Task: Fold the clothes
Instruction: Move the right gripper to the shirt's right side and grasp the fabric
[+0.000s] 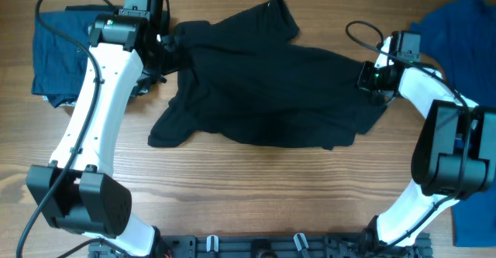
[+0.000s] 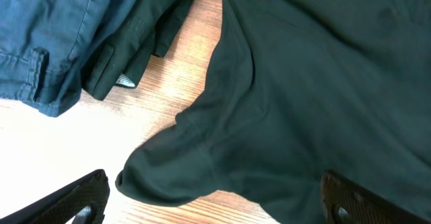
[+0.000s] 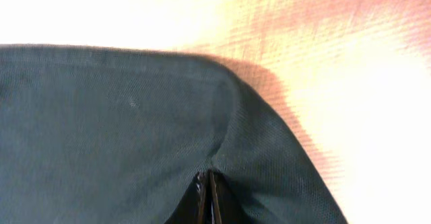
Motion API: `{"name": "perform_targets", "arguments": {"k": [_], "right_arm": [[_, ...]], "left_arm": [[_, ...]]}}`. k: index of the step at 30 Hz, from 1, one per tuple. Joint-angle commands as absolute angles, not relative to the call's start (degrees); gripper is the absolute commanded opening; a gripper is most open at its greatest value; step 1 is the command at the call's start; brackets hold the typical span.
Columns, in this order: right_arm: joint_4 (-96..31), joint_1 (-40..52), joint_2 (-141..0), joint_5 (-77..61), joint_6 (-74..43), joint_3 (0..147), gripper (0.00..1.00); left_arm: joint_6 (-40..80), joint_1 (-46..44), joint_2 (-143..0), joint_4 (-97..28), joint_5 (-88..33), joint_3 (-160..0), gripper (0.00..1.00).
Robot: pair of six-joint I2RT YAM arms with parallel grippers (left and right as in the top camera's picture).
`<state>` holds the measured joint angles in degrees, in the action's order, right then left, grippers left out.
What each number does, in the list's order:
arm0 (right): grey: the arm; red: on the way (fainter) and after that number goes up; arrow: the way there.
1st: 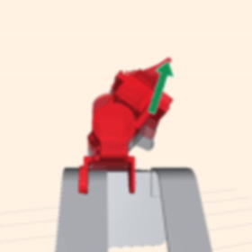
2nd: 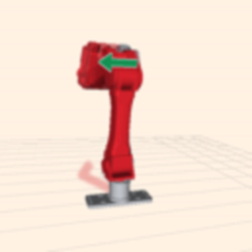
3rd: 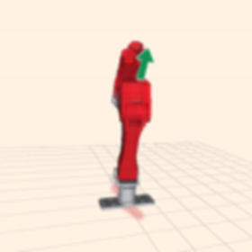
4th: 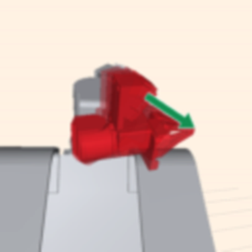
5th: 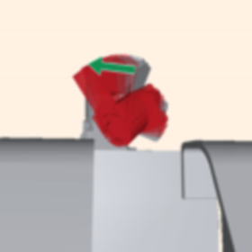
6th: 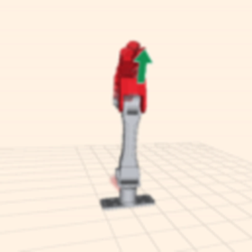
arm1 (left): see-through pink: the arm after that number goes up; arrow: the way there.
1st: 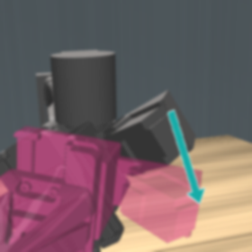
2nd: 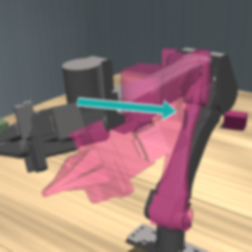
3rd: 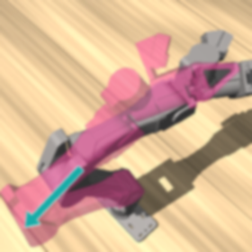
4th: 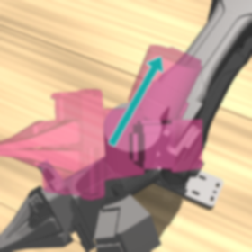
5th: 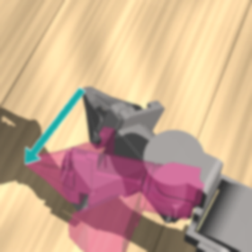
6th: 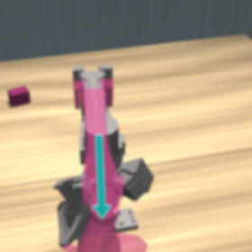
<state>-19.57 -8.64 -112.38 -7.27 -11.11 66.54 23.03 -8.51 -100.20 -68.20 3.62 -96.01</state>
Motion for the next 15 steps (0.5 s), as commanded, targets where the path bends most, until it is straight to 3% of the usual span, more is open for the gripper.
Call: {"name": "perform_targets", "arguments": {"k": [1,11,15], "right_arm": [[-12.25,-8.64,-115.24,2.42,-11.97,63.26,0.04],[10.35,-8.71,-124.99,3.01,-11.31,63.81,0.05],[11.73,-9.28,-125.10,3.18,-8.12,68.93,0.04]], "left_arm": [[22.33,-8.08,-100.66,-68.60,4.64,-95.57,1.00],[22.35,-8.08,-100.66,-68.99,4.60,-95.57,1.00],[22.33,-8.08,-100.66,-68.99,4.60,-95.57,1.00]]}}
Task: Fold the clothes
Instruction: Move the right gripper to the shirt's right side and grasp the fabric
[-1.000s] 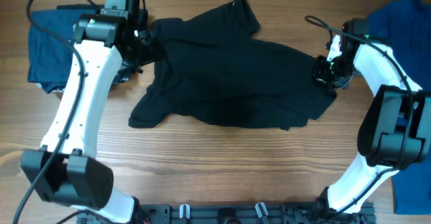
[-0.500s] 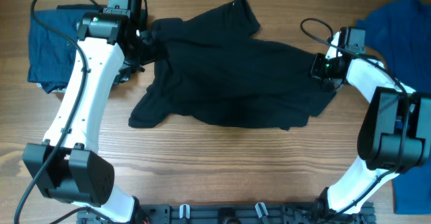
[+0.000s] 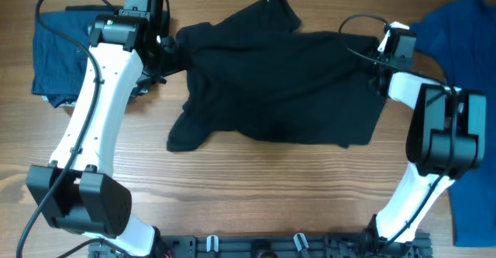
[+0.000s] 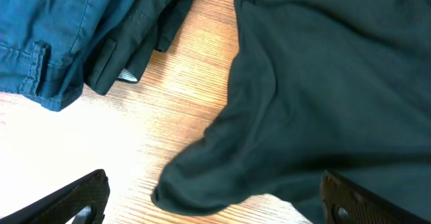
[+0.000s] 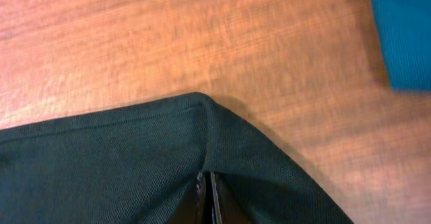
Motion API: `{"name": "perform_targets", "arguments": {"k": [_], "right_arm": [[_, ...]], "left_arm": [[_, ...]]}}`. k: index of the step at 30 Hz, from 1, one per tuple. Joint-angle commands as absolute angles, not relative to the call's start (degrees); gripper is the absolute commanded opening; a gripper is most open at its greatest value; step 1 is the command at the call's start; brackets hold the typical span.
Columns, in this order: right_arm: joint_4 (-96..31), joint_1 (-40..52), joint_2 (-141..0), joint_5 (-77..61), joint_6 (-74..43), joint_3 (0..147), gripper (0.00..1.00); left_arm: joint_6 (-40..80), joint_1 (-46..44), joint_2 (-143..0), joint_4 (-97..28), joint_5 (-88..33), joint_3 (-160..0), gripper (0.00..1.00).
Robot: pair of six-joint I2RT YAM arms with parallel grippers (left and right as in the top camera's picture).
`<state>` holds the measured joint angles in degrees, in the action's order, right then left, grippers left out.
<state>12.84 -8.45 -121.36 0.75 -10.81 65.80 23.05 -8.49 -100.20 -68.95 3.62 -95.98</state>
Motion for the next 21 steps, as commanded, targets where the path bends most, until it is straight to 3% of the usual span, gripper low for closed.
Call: {"name": "perform_targets", "arguments": {"k": [1,5,12,14,16,18,21], "right_arm": [[9.58,-9.54,-124.70,3.20,-6.72,72.71,0.05],[-2.13,-9.82,-122.98,3.18,-3.09,84.68,0.19],[-33.17,-9.76,-116.53,2.48,-2.37,104.03,0.61],[-41.32,-9.76,-113.34,2.33,-2.61,105.82,0.62],[-54.24,-9.78,-107.53,-3.70,-3.22,105.82,0.63],[-61.76,-9.78,-105.23,-10.02,-3.25,105.80,0.63],[-72.90,-9.65,-104.22,-18.09,-3.62,105.60,0.63]], "left_arm": [[22.33,-8.08,-100.66,-69.01,4.60,-95.57,1.00],[22.35,-8.08,-100.66,-69.04,4.58,-95.57,1.00],[22.35,-8.08,-100.66,-74.06,4.58,-95.57,0.99],[22.33,-8.08,-100.66,-77.32,4.60,-95.57,0.92],[22.44,-8.08,-100.66,-81.87,4.58,-95.55,0.62],[22.81,-8.08,-100.66,-83.24,4.58,-94.98,0.62],[22.79,-8.08,-100.66,-82.56,4.60,-93.27,0.74]]}}
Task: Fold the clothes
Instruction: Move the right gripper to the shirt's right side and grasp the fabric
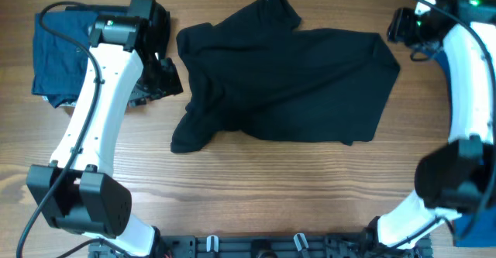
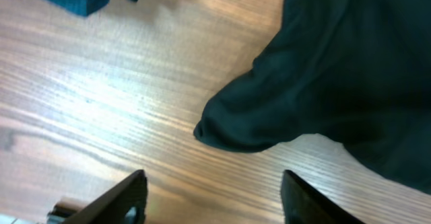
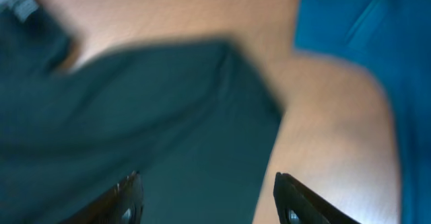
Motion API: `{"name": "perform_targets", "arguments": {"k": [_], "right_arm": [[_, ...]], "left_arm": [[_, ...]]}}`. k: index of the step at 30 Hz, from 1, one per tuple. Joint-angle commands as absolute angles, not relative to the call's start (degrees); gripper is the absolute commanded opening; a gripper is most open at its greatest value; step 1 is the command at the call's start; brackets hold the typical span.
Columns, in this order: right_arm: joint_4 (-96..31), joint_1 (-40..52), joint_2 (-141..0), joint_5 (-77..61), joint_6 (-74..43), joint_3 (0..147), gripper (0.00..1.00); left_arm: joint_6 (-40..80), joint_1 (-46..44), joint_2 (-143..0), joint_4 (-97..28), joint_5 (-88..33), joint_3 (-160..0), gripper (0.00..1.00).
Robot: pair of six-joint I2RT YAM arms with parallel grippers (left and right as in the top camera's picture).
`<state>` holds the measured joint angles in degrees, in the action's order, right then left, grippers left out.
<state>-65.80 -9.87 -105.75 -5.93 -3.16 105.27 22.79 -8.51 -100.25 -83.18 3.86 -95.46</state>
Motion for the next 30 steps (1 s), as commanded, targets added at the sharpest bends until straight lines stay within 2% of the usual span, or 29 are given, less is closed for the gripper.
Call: {"name": "perform_targets", "arguments": {"k": [1,3,6,8,10,13,15,18,30], "right_arm": [[-76.31,-9.45,-104.25,-19.27,-3.60,105.27,0.63],[-80.27,-8.69,-104.38,-19.40,-3.64,103.50,0.62],[-82.96,-6.96,-104.38,-19.38,-3.64,97.43,0.52],[-82.76,-6.13,-104.38,-19.27,-4.78,92.58,0.49],[-81.12,-5.56,-104.38,-19.25,-5.41,87.68,0.45],[-74.89,-4.78,-104.42,-19.20,-8.23,78.85,0.34],[-68.16,-4.32,-104.47,-19.49,-9.63,72.84,0.22],[-59.29,-3.92,-104.47,-20.01,-10.70,66.35,0.06],[-45.32,-3.92,-104.68,-16.53,-10.70,58.19,0.04]], "left_arm": [[22.79,-8.08,-100.66,-81.25,4.60,-92.40,0.77],[23.00,-8.08,-100.66,-77.89,4.58,-90.59,0.78],[23.24,-8.08,-100.68,-72.14,4.56,-87.90,0.74],[23.22,-8.08,-100.68,-69.19,4.56,-86.39,0.60],[23.20,-8.08,-100.68,-67.90,4.56,-85.58,0.55],[23.18,-8.08,-100.68,-67.61,4.56,-85.27,0.52],[23.20,-8.08,-100.68,-67.64,4.56,-85.27,0.51],[23.20,-8.08,-100.75,-67.66,4.56,-85.27,0.44],[23.20,-8.08,-100.79,-67.85,4.56,-85.27,0.49]]}}
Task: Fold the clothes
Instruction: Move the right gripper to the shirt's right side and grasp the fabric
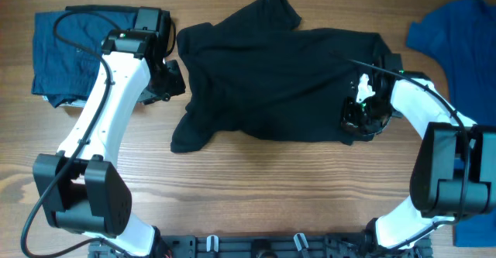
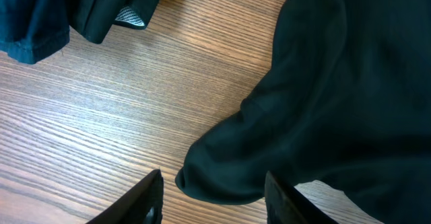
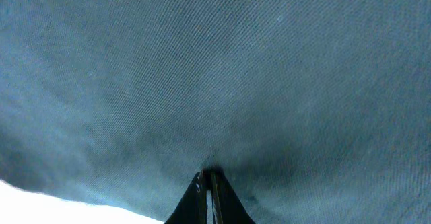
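A black shirt lies spread across the middle of the table, one sleeve end drooping toward the front left. My left gripper hovers open just left of the shirt. In the left wrist view that gripper has the rounded sleeve end in front of its spread fingers. My right gripper is shut on the shirt's fabric near its front right corner. In the right wrist view dark cloth fills the frame around that gripper.
Folded dark blue clothes lie at the back left, close behind my left arm. A bright blue garment lies at the back right, and more blue cloth shows at the front right edge. A black rail runs along the front edge.
My right gripper was open at the back right by the blue garment; now it is down on the shirt's front right part, shut on the fabric. My left gripper stays open, slightly shifted.
First my right gripper was shut on the shirt's right edge, with the shirt lying skewed. Then that edge was further back and right, and the shirt lay flatter. Then the right gripper was open and off the shirt. Now it grips the front right part.
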Motion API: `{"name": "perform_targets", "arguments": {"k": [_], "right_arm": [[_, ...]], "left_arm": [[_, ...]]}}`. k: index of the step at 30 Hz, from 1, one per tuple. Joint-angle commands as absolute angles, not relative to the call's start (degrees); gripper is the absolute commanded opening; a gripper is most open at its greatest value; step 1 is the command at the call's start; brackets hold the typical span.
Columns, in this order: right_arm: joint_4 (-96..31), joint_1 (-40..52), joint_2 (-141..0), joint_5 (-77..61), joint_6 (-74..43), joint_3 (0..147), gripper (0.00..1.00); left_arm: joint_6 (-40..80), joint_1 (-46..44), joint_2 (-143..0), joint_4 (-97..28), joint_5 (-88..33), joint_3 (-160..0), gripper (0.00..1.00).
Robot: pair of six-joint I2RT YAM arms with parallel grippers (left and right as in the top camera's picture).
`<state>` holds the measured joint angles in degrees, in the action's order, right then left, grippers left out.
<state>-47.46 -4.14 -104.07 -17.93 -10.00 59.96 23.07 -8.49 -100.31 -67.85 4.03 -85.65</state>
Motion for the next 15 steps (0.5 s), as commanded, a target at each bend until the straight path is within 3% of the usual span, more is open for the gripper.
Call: {"name": "perform_targets", "arguments": {"k": [1,15], "right_arm": [[-43.88,-3.92,-104.68,-16.51,-10.76,57.67,0.04],[-16.75,-3.92,-106.37,-8.32,-15.29,53.98,0.04]], "left_arm": [[23.20,-8.08,-100.82,-67.85,4.56,-85.27,0.49],[23.18,-8.08,-100.95,-68.40,4.58,-85.27,0.49]]}}
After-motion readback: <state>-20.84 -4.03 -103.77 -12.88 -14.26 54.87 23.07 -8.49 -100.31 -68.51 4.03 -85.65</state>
